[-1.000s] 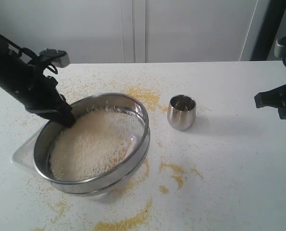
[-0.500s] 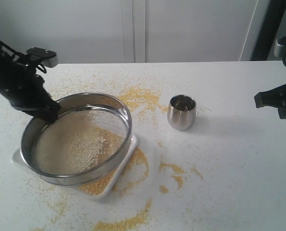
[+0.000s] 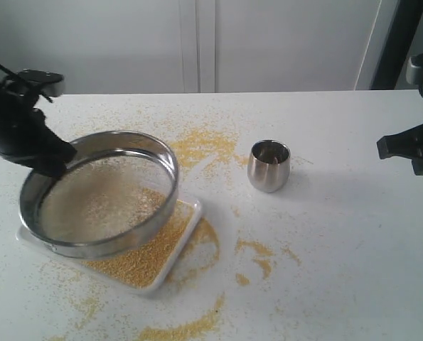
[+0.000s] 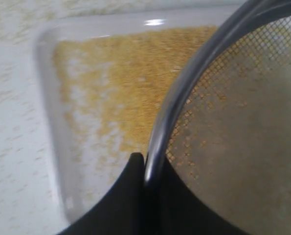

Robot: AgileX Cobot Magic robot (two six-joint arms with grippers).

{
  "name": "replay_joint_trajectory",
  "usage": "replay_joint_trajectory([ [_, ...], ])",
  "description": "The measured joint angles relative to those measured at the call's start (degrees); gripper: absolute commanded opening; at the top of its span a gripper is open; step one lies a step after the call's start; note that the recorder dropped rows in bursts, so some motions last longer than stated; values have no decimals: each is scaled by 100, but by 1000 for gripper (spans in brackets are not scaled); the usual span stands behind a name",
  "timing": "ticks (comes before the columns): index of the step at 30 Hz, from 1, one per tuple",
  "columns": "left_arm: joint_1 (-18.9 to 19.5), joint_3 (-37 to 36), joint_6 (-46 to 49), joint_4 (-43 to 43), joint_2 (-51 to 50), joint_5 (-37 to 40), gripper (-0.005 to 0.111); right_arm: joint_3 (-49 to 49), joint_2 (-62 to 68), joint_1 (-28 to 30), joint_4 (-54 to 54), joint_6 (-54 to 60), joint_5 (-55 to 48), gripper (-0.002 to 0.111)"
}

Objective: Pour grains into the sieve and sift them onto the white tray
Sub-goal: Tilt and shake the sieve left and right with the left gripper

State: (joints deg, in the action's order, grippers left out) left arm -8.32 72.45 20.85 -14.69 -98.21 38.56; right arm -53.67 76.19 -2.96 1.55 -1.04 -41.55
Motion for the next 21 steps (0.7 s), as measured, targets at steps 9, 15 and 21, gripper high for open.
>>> replay_joint_trajectory([
  [9, -683, 0, 505, 171, 0, -69, 0, 0, 0, 0, 0, 0, 0, 0],
  [15, 78, 0, 779, -508, 0, 15, 0, 0, 0, 0, 0, 0, 22, 0],
  [21, 273, 0, 110, 101, 0, 104, 0, 0, 0, 0, 0, 0, 22, 0],
])
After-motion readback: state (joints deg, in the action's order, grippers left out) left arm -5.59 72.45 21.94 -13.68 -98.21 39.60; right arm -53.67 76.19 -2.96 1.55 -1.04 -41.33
